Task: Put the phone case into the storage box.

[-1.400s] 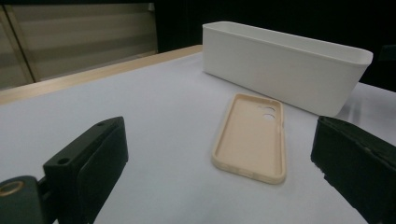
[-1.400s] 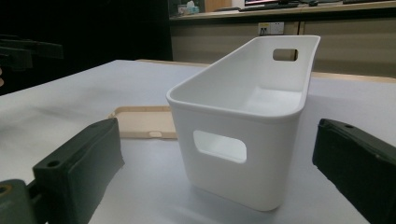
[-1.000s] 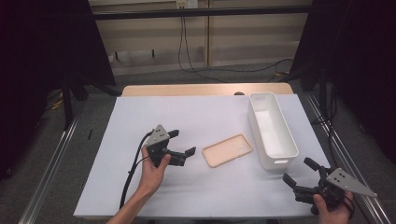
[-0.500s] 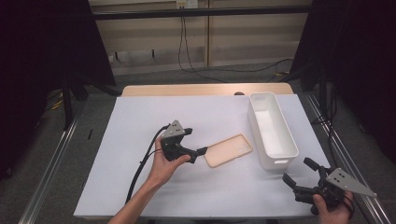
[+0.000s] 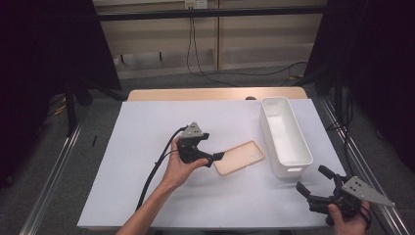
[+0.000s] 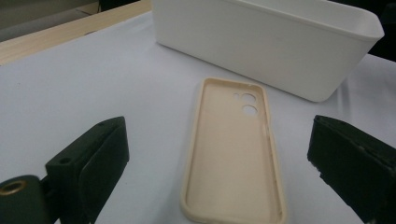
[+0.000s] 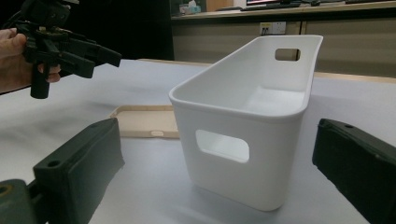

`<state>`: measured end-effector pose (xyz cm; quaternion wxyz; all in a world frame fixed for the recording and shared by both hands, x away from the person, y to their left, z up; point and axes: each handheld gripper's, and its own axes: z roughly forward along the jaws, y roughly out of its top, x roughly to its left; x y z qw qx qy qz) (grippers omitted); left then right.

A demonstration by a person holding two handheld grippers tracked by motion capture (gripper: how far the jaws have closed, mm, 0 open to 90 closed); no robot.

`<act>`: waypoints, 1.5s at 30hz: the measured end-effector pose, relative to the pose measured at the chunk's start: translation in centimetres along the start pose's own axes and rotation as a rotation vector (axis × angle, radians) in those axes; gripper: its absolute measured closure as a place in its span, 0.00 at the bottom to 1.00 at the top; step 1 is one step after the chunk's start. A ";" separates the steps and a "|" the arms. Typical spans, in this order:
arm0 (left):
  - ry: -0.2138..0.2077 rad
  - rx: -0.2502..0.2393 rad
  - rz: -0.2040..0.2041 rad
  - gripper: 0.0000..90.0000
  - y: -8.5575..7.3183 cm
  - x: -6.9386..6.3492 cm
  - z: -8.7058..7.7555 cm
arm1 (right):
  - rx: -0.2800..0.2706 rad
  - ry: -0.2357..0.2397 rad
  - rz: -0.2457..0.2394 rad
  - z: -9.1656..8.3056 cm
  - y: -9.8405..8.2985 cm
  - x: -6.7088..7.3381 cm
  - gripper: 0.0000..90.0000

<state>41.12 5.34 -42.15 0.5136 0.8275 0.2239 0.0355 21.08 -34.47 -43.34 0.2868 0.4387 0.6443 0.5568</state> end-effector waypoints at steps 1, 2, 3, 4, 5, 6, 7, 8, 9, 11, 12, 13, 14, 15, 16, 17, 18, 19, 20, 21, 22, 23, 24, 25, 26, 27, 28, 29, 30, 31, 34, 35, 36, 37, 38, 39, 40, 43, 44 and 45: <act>0.001 0.014 0.003 0.07 0.2 0.1 0.3 | 0.000 0.000 0.003 0.0 0.0 0.0 0.01; 0.001 0.014 0.003 0.07 0.2 0.1 0.3 | 0.000 0.000 0.003 0.0 0.0 0.0 0.01; 0.001 0.021 0.003 0.07 0.4 0.2 0.4 | 0.001 0.001 0.001 0.0 0.0 0.0 0.01; -0.004 0.032 0.002 0.08 0.5 0.2 0.5 | 0.001 0.001 0.000 0.0 0.0 0.0 0.01; -0.012 0.037 0.000 0.08 0.8 0.2 0.8 | 0.000 0.002 0.001 0.0 0.0 0.0 0.01; -0.012 0.037 0.000 0.08 0.8 0.2 0.8 | 0.000 0.002 0.001 0.0 0.0 0.0 0.01; -0.020 0.053 0.001 0.08 1.0 0.2 1.0 | 0.000 0.002 0.000 0.0 0.0 0.0 0.01; -0.020 0.053 0.001 0.08 1.0 0.2 1.0 | 0.000 0.002 0.000 0.0 0.0 0.0 0.01; -0.027 0.072 -0.001 0.08 1.1 0.3 1.4 | 0.000 0.002 0.001 0.0 0.0 0.0 0.01; -0.031 0.083 0.003 0.08 1.1 0.3 1.4 | 0.000 0.002 0.000 0.0 0.0 0.0 0.01; -0.038 0.108 0.015 0.11 1.1 0.4 1.8 | 0.001 0.002 0.000 0.0 0.0 0.0 0.01; -0.038 0.108 0.015 0.11 1.1 0.4 1.8 | 0.001 0.002 0.000 0.0 0.0 0.0 0.01; -0.037 0.114 0.011 0.11 1.1 0.4 1.9 | 0.001 0.002 -0.002 0.0 0.0 0.0 0.01; -0.036 0.123 0.018 0.11 1.1 0.6 2.1 | 0.002 0.002 -0.001 0.0 0.0 0.0 0.01; -0.036 0.123 0.018 0.11 1.1 0.6 2.1 | 0.001 0.003 -0.002 0.0 0.0 0.0 0.01; -0.035 0.123 0.019 0.11 1.1 0.7 2.2 | 0.001 0.003 -0.002 0.0 0.0 0.0 0.01; -0.034 0.134 0.021 0.11 1.1 0.8 2.3 | 0.001 0.002 -0.001 0.0 0.0 0.0 0.01; -0.028 0.152 0.027 0.12 1.1 0.8 2.5 | 0.002 0.002 -0.002 0.0 0.0 0.0 0.01; -0.026 0.163 0.028 0.12 1.2 0.8 2.5 | 0.002 0.002 -0.002 0.0 0.0 0.0 0.01; -0.029 0.178 0.033 0.12 1.4 1.0 2.7 | 0.002 0.002 -0.001 0.0 0.0 0.0 0.01; -0.029 0.178 0.033 0.12 1.4 1.0 2.7 | 0.002 0.002 -0.001 0.0 0.0 0.0 0.01; -0.027 0.180 0.031 0.12 1.4 1.1 2.9 | 0.003 0.002 -0.002 0.0 0.0 0.0 0.01; -0.024 0.185 0.031 0.12 1.5 1.1 3.0 | 0.002 0.003 -0.001 0.0 0.0 0.0 0.01; -0.024 0.207 0.038 0.12 1.6 1.2 3.2 | 0.003 0.003 -0.001 0.0 0.0 0.0 0.01; -0.024 0.207 0.038 0.12 1.6 1.2 3.2 | 0.003 0.003 -0.001 0.0 0.0 0.0 0.01; -0.021 0.234 0.058 0.12 1.7 1.2 3.5 | 0.003 0.004 -0.001 0.0 0.0 0.0 0.01; -0.021 0.234 0.058 0.11 1.7 1.2 3.5 | 0.003 0.004 -0.002 0.0 0.0 0.0 0.01; -0.023 0.239 0.061 0.10 1.8 1.3 3.6 | 0.003 0.004 -0.002 0.0 0.0 0.0 0.01; -0.027 0.274 0.059 0.10 1.9 1.3 4.0 | 0.003 0.004 -0.001 0.0 0.0 0.0 0.01; -0.027 0.286 0.070 0.10 2.0 1.3 4.1 | 0.004 0.004 -0.001 0.0 0.0 0.0 0.01; -0.029 0.300 0.071 0.12 2.1 1.3 4.3 | 0.004 0.004 -0.002 0.0 0.0 0.0 0.01; -0.026 0.319 0.082 0.13 2.3 1.3 4.5 | 0.004 0.004 -0.001 0.0 0.0 0.0 0.01; -0.031 0.330 0.088 0.14 2.3 1.3 4.6 | 0.005 0.005 -0.003 0.0 -0.1 0.0 0.01; -0.032 0.340 0.091 0.14 2.4 1.2 4.7 | 0.005 0.006 -0.003 0.0 -0.1 0.0 0.01; -0.032 0.340 0.091 0.14 2.4 1.2 4.7 | 0.005 0.006 -0.003 0.0 -0.1 0.0 0.01; -0.039 0.351 0.097 0.15 2.5 1.2 4.8 | 0.005 0.007 -0.004 0.0 -0.1 0.0 0.01; -0.039 0.362 0.101 0.15 2.6 1.2 4.9 | 0.005 0.007 -0.004 0.0 -0.1 0.0 0.01; -0.042 0.392 0.113 0.16 2.8 1.1 5.3 | 0.007 0.009 -0.005 0.1 -0.1 0.0 0.01; -0.048 0.396 0.118 0.17 2.8 1.2 5.4 | 0.009 0.009 -0.004 0.0 -0.1 0.0 0.01; -0.050 0.397 0.113 0.17 2.7 1.2 5.5 | 0.009 0.009 -0.004 0.0 -0.1 0.0 0.01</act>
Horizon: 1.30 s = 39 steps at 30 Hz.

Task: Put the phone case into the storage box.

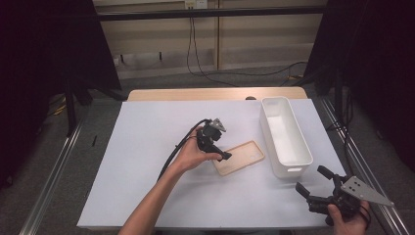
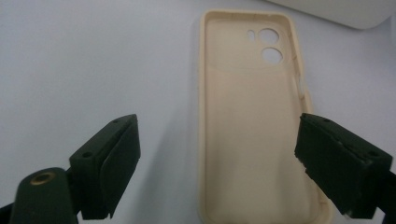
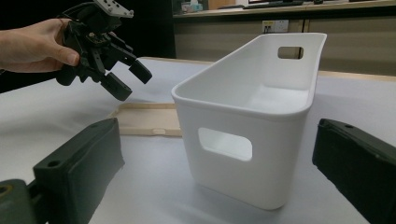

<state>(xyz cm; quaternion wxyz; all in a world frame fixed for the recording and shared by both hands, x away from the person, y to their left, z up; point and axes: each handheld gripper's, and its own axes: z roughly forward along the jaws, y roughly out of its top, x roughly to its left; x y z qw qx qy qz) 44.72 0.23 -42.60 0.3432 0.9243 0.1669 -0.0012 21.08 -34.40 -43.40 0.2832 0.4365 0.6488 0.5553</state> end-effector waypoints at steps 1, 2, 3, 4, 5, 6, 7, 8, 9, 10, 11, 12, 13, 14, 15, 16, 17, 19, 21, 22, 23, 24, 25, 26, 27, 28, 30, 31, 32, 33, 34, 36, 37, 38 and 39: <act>0.002 0.008 -0.001 0.17 0.0 0.0 0.1 | -0.001 -0.001 0.000 0.0 0.0 0.0 0.01; 0.010 0.018 0.010 0.19 -0.1 0.1 0.2 | 0.000 0.000 0.000 0.0 0.0 0.0 0.01; 0.011 0.024 0.005 0.21 -0.2 0.1 0.3 | 0.000 0.000 -0.002 0.0 0.0 0.0 0.01; 0.009 0.027 0.001 0.24 -0.2 0.2 0.4 | 0.000 0.001 -0.003 0.0 0.0 0.0 0.01; 0.016 0.025 0.004 0.26 -0.3 0.2 0.5 | 0.002 0.002 -0.001 0.0 0.0 0.0 0.01; 0.018 0.032 0.001 0.26 -0.3 0.3 0.6 | 0.002 0.002 -0.001 0.0 0.0 0.0 0.01; 0.014 0.040 -0.005 0.28 -0.3 0.5 0.8 | 0.000 -0.001 -0.002 0.0 0.0 0.0 0.01; 0.013 0.057 0.003 0.31 -0.3 0.6 0.8 | 0.000 -0.001 -0.001 0.0 0.0 0.0 0.01; 0.013 0.057 0.003 0.34 -0.3 0.6 0.8 | 0.000 0.000 -0.002 0.0 0.0 0.0 0.01; 0.008 0.077 0.002 0.35 -0.3 0.7 1.0 | 0.001 0.000 -0.002 0.0 0.0 0.0 0.01; 0.008 0.077 0.002 0.36 -0.3 0.7 1.0 | 0.001 0.000 -0.002 0.0 0.0 0.0 0.01; 0.011 0.089 -0.006 0.37 -0.4 0.8 1.2 | 0.001 0.001 -0.003 0.1 0.0 0.0 0.01; 0.011 0.089 -0.006 0.37 -0.4 0.8 1.2 | 0.001 0.001 -0.003 0.1 0.0 0.0 0.01; 0.000 0.104 -0.018 0.41 -0.5 0.8 1.4 | 0.000 0.002 -0.004 0.1 0.0 0.0 0.01; -0.006 0.111 -0.013 0.43 -0.5 0.9 1.5 | 0.000 0.002 -0.004 0.1 0.0 0.0 0.02; -0.006 0.111 -0.013 0.45 -0.5 0.9 1.5 | 0.000 0.002 -0.004 0.1 0.0 0.0 0.02; -0.009 0.120 -0.014 0.46 -0.6 0.9 1.7 | 0.000 0.001 0.000 0.1 0.0 0.0 0.01; -0.009 0.116 -0.014 0.47 -0.6 1.0 1.7 | 0.001 0.001 0.001 0.1 0.0 0.0 0.01; -0.007 0.121 0.003 0.50 -0.6 0.9 1.7 | 0.001 0.002 0.000 0.1 0.0 0.1 0.02; -0.002 0.119 0.007 0.52 -0.6 0.9 1.7 | 0.001 0.001 0.003 0.1 0.0 0.1 0.01; 0.000 0.120 0.010 0.52 -0.6 0.9 1.7 | 0.001 0.001 0.003 0.1 0.0 0.1 0.01; -0.003 0.118 0.014 0.53 -0.6 0.9 1.7 | 0.001 0.002 0.003 0.1 0.0 0.1 0.01; -0.021 0.115 0.016 0.56 -0.5 0.8 1.7 | 0.003 0.003 0.000 0.1 0.0 0.1 0.01; -0.024 0.117 0.019 0.64 -0.5 0.8 1.7 | 0.003 0.003 0.000 0.2 0.0 0.1 0.01; -0.026 0.118 0.014 0.66 -0.4 0.7 1.7 | 0.003 0.003 0.000 0.2 0.0 0.1 0.01; -0.031 0.122 0.013 0.68 -0.4 0.7 1.8 | 0.003 0.004 -0.001 0.2 0.0 0.1 0.01; -0.037 0.128 0.016 0.68 -0.3 0.8 1.8 | 0.003 0.002 -0.001 0.2 0.0 0.1 0.02; -0.037 0.128 0.016 0.68 -0.3 0.8 1.8 | 0.003 0.002 -0.001 0.2 0.0 0.1 0.02; -0.037 0.129 0.020 0.69 -0.3 0.7 1.8 | 0.004 0.004 -0.002 0.1 0.0 0.1 0.01; -0.037 0.129 0.020 0.71 -0.3 0.7 1.8 | 0.004 0.004 -0.002 0.1 0.0 0.1 0.01; -0.050 0.130 0.008 0.73 -0.3 0.7 1.8 | 0.007 0.004 -0.002 0.2 -0.1 0.1 0.02; -0.057 0.130 -0.007 0.76 -0.3 0.7 1.8 | 0.008 0.004 -0.003 0.2 -0.1 0.1 0.02; -0.060 0.131 -0.013 0.76 -0.3 0.8 1.8 | 0.009 0.004 -0.004 0.2 -0.1 0.1 0.02; -0.060 0.128 -0.024 0.76 -0.3 0.9 1.8 | 0.008 0.004 -0.004 0.2 -0.1 0.1 0.02; -0.062 0.134 -0.027 0.77 -0.3 0.9 1.8 | 0.008 0.005 -0.005 0.2 -0.1 0.1 0.02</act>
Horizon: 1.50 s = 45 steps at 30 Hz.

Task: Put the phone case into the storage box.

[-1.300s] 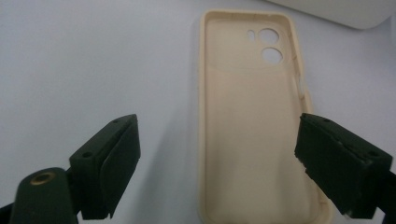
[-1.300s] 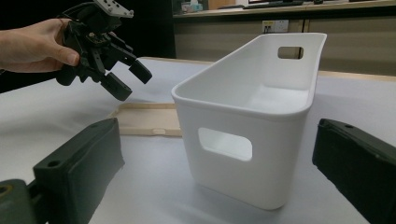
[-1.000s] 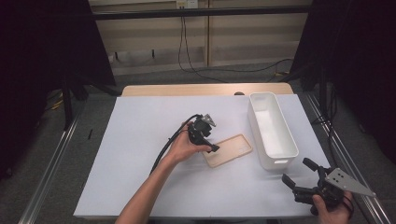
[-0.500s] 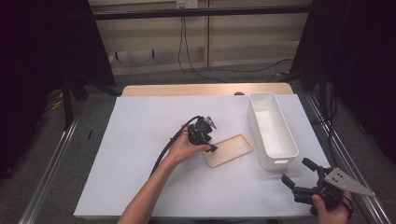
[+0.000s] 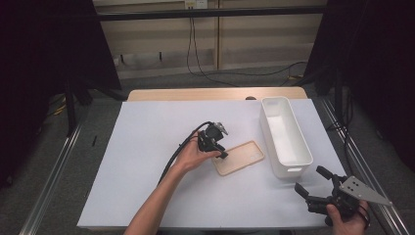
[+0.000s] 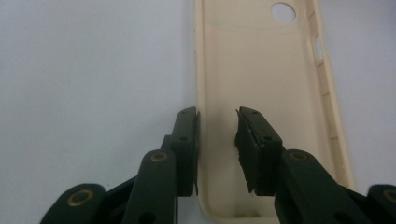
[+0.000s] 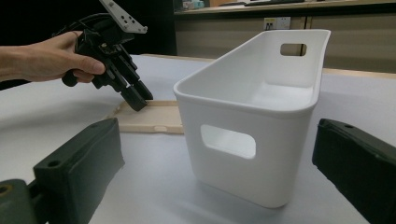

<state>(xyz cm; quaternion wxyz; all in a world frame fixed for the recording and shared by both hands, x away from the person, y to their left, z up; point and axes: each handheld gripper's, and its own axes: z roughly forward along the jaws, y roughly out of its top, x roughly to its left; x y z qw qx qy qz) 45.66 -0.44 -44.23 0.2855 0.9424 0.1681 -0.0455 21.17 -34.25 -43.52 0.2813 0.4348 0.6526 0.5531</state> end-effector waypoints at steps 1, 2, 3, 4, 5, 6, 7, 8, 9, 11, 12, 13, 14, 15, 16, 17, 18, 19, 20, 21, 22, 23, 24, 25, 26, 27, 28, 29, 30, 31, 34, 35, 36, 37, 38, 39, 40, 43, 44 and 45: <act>-0.001 0.002 -0.003 0.77 0.0 0.0 0.0 | 0.000 0.000 0.000 0.0 0.0 0.0 0.02; -0.001 0.007 -0.003 0.78 0.1 0.0 0.0 | 0.000 0.000 0.000 0.0 0.0 0.0 0.02; -0.001 0.011 -0.005 0.78 0.2 0.1 0.0 | 0.000 0.000 0.000 0.0 0.0 0.0 0.02; -0.001 0.011 -0.005 0.78 0.2 0.1 0.0 | 0.000 0.000 0.000 0.0 0.0 0.0 0.02; -0.003 0.019 -0.012 0.79 0.3 0.1 0.0 | 0.001 0.001 0.000 0.0 0.0 0.0 0.02; -0.004 0.022 -0.011 0.79 0.3 0.2 0.0 | 0.000 0.000 0.002 0.0 0.0 0.0 0.02; -0.001 0.024 -0.012 0.80 0.4 0.2 0.0 | 0.000 0.001 0.002 0.0 0.0 0.0 0.02; -0.005 0.024 -0.017 0.81 0.3 0.2 0.0 | 0.000 0.001 0.002 0.0 0.0 0.0 0.02; -0.005 0.024 -0.017 0.81 0.3 0.2 0.0 | 0.000 0.001 0.002 0.0 0.0 0.0 0.02; -0.003 0.020 -0.023 0.81 0.3 0.2 0.0 | 0.001 0.001 0.000 0.0 0.0 0.0 0.02; 0.001 0.024 -0.025 0.81 0.3 0.2 0.0 | 0.000 0.001 0.002 0.0 0.0 0.0 0.02; 0.004 0.026 -0.029 0.83 0.4 0.1 0.0 | 0.001 0.000 0.001 0.0 0.0 0.0 0.02; 0.004 0.025 -0.029 0.83 0.4 0.2 0.0 | 0.001 0.000 0.001 0.0 0.0 0.0 0.02; 0.003 0.026 -0.033 0.85 0.4 0.3 -0.1 | 0.002 0.001 0.001 0.0 0.0 0.0 0.02; 0.003 0.026 -0.033 0.85 0.4 0.3 -0.1 | 0.000 0.000 0.002 0.0 0.0 0.0 0.02; 0.002 0.024 -0.036 0.85 0.3 0.3 -0.1 | 0.000 0.000 0.002 0.0 0.0 0.0 0.02; 0.008 0.023 -0.040 0.87 0.3 0.4 -0.1 | 0.000 0.001 0.002 0.0 0.0 0.0 0.02; 0.008 0.023 -0.040 0.90 0.3 0.4 -0.1 | 0.000 0.001 0.002 0.0 0.0 0.0 0.02; 0.014 0.029 -0.032 0.90 0.3 0.5 -0.2 | 0.001 0.000 0.001 0.0 0.0 0.0 0.02; 0.017 0.030 -0.035 0.95 0.2 0.6 -0.3 | 0.001 0.001 0.000 0.0 0.0 0.0 0.02; 0.014 0.030 -0.039 0.95 0.2 0.6 -0.3 | 0.001 0.001 0.000 0.0 0.0 0.0 0.02; 0.017 0.031 -0.035 0.96 0.2 0.6 -0.3 | 0.001 0.000 -0.001 -0.1 0.0 0.0 0.02; 0.031 0.038 -0.026 0.96 0.3 0.4 -0.3 | 0.002 0.001 0.000 -0.1 0.0 0.0 0.02; 0.031 0.038 -0.026 0.96 0.3 0.4 -0.3 | 0.002 0.001 0.000 -0.1 0.0 0.0 0.02; 0.034 0.039 -0.025 0.96 0.3 0.3 -0.3 | 0.003 -0.001 0.002 0.0 0.0 0.0 0.02; 0.035 0.040 -0.025 0.96 0.4 0.3 -0.3 | 0.003 -0.001 0.002 0.0 0.0 0.0 0.02; 0.034 0.039 -0.025 0.96 0.4 0.3 -0.3 | 0.003 -0.001 0.002 0.0 0.0 0.0 0.02; 0.035 0.039 -0.024 0.96 0.4 0.3 -0.3 | 0.002 0.000 0.002 0.0 0.0 0.0 0.02; 0.044 0.041 -0.012 0.96 0.4 0.2 -0.3 | 0.000 0.000 0.004 0.0 0.0 0.1 0.02; 0.044 0.041 -0.012 0.96 0.4 0.2 -0.3 | 0.000 0.000 0.004 0.0 0.0 0.1 0.02; 0.062 0.045 -0.007 0.96 0.5 -0.1 -0.3 | 0.003 -0.001 0.002 0.0 0.0 0.0 0.02; 0.063 0.045 0.000 0.97 0.5 -0.1 -0.3 | 0.003 -0.001 0.002 0.0 0.0 0.0 0.02; 0.064 0.044 0.002 0.97 0.5 -0.1 -0.3 | 0.003 -0.001 0.002 0.0 0.0 0.0 0.02; 0.065 0.045 0.005 0.97 0.5 -0.1 -0.3 | 0.002 0.000 0.003 0.0 0.0 0.0 0.02; 0.065 0.045 0.005 0.97 0.5 -0.1 -0.3 | 0.002 0.000 0.003 0.0 0.0 0.0 0.02; 0.068 0.044 0.004 0.97 0.5 -0.2 -0.3 | 0.003 0.000 0.002 0.0 0.0 0.0 0.02; 0.068 0.044 0.004 0.97 0.5 -0.2 -0.3 | 0.003 0.000 0.002 0.0 0.0 0.0 0.02; 0.072 0.040 -0.003 0.97 0.4 -0.2 -0.3 | 0.001 0.000 0.000 -0.1 0.0 -0.1 0.02; 0.072 0.040 -0.003 0.97 0.4 -0.2 -0.3 | 0.001 0.000 0.000 -0.1 0.0 -0.1 0.02; 0.074 0.042 -0.005 0.97 0.5 -0.2 -0.3 | 0.001 -0.001 0.002 -0.1 0.0 -0.1 0.02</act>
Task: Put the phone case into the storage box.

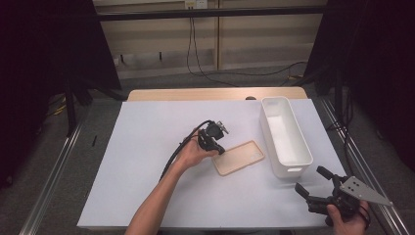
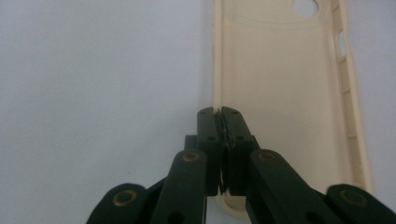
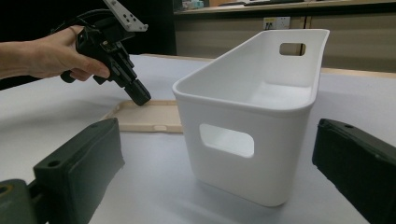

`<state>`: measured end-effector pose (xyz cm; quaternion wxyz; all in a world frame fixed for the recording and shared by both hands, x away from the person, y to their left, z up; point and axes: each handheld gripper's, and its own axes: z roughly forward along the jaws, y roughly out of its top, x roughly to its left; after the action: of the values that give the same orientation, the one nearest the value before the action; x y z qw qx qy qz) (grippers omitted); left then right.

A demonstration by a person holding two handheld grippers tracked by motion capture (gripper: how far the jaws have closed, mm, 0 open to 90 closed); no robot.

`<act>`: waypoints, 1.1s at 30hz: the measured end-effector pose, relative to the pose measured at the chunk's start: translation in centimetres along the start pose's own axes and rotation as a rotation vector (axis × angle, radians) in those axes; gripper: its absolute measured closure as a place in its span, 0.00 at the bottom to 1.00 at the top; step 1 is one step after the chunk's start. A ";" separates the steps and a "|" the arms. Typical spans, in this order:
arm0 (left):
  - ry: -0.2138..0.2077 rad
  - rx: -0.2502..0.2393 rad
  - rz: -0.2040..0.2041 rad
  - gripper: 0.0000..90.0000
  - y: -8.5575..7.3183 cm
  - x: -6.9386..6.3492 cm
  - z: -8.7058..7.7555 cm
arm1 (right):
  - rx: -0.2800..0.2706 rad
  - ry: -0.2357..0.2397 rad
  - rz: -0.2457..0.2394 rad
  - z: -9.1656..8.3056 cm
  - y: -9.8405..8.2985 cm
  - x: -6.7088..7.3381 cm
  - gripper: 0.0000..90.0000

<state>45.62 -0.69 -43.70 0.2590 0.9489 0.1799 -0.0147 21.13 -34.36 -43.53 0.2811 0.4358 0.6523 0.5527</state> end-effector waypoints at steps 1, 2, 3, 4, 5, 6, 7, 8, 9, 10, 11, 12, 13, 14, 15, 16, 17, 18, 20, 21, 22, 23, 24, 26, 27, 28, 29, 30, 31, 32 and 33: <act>0.000 0.000 0.000 0.97 0.0 0.0 0.0 | 0.000 0.000 0.000 0.0 0.0 0.0 0.02; 0.000 0.001 -0.002 0.97 0.0 0.0 0.0 | 0.000 0.000 0.000 0.0 0.0 0.0 0.02; 0.001 0.000 -0.003 0.97 0.0 0.0 0.0 | 0.000 0.000 0.000 0.0 0.0 0.0 0.02; 0.004 0.000 -0.008 0.97 -0.1 0.1 -0.1 | -0.002 -0.002 0.004 0.0 0.0 0.0 0.02; 0.009 -0.004 -0.014 0.97 -0.2 0.1 -0.1 | -0.002 -0.002 0.004 0.0 0.0 0.0 0.02; 0.005 -0.003 -0.019 0.97 -0.2 0.2 -0.2 | -0.002 -0.002 0.005 0.0 0.0 0.0 0.02; 0.005 -0.003 -0.019 0.97 -0.2 0.2 -0.2 | -0.002 -0.003 0.005 0.0 0.0 0.0 0.02; 0.010 -0.012 -0.025 0.98 -0.3 0.2 -0.3 | -0.002 -0.002 0.004 0.0 0.0 0.0 0.02; 0.012 -0.013 -0.027 0.97 -0.4 0.3 -0.4 | -0.002 -0.002 0.004 0.0 0.0 0.0 0.02; 0.012 -0.013 -0.027 0.98 -0.4 0.3 -0.4 | -0.002 -0.002 0.004 0.0 0.0 0.0 0.02; 0.016 -0.026 -0.037 0.98 -0.4 0.3 -0.4 | -0.002 -0.002 0.004 0.0 0.0 0.0 0.02; 0.010 -0.038 -0.051 0.97 -0.5 0.4 -0.6 | -0.002 -0.002 0.004 0.0 0.0 0.0 0.02; 0.010 -0.038 -0.051 0.97 -0.5 0.4 -0.6 | -0.002 -0.002 0.004 0.0 0.0 0.0 0.02; 0.014 -0.057 -0.062 0.97 -0.6 0.5 -0.9 | -0.003 -0.004 0.006 0.0 0.0 0.0 0.02; 0.014 -0.057 -0.062 0.97 -0.6 0.5 -0.9 | -0.003 -0.004 0.006 0.0 0.0 0.0 0.02; 0.018 -0.069 -0.070 0.97 -0.7 0.6 -1.0 | -0.002 -0.003 0.004 0.0 0.0 0.0 0.02; 0.022 -0.073 -0.072 0.97 -0.8 0.6 -1.1 | -0.002 -0.003 0.004 0.0 0.0 0.0 0.02; 0.017 -0.081 -0.080 0.97 -0.9 0.6 -1.1 | -0.002 -0.003 0.004 0.0 0.0 0.0 0.02; 0.025 -0.082 -0.075 0.97 -0.9 0.6 -1.3 | -0.002 -0.003 0.004 -0.1 0.0 0.0 0.02; 0.025 -0.082 -0.075 0.97 -0.9 0.6 -1.3 | -0.002 -0.003 0.004 -0.1 0.0 0.0 0.02; 0.027 -0.100 -0.086 0.97 -1.0 0.6 -1.3 | -0.003 -0.004 0.006 0.0 0.0 0.0 0.02; 0.027 -0.100 -0.086 0.97 -1.0 0.6 -1.3 | -0.003 -0.004 0.006 0.0 0.0 0.0 0.02; 0.032 -0.104 -0.089 0.97 -1.1 0.6 -1.5 | -0.002 -0.004 0.005 0.0 0.0 0.0 0.02; 0.042 -0.137 -0.097 0.97 -1.2 0.5 -1.7 | -0.002 -0.004 0.005 0.0 0.0 0.0 0.02; 0.042 -0.137 -0.097 0.97 -1.2 0.5 -1.7 | -0.002 -0.004 0.005 -0.1 0.0 0.0 0.02; 0.052 -0.155 -0.097 0.97 -1.3 0.4 -1.9 | -0.002 -0.004 0.005 -0.1 0.0 0.0 0.02; 0.057 -0.163 -0.102 0.97 -1.4 0.3 -2.0 | -0.002 -0.004 0.005 -0.1 0.0 0.0 0.02; 0.060 -0.172 -0.105 0.97 -1.4 0.2 -2.1 | -0.002 -0.004 0.005 -0.1 0.0 0.0 0.02; 0.062 -0.182 -0.106 0.97 -1.5 0.2 -2.2 | -0.002 -0.004 0.005 -0.1 0.0 0.0 0.02; 0.060 -0.186 -0.111 0.97 -1.6 0.2 -2.2 | -0.002 -0.004 0.005 -0.1 0.0 0.0 0.02; 0.060 -0.186 -0.111 0.97 -1.6 0.2 -2.2 | -0.002 -0.004 0.005 -0.1 0.0 0.0 0.02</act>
<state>45.11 1.74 -42.54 0.3392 0.9093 0.2406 0.0159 21.07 -34.41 -43.49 0.2815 0.4382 0.6502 0.5532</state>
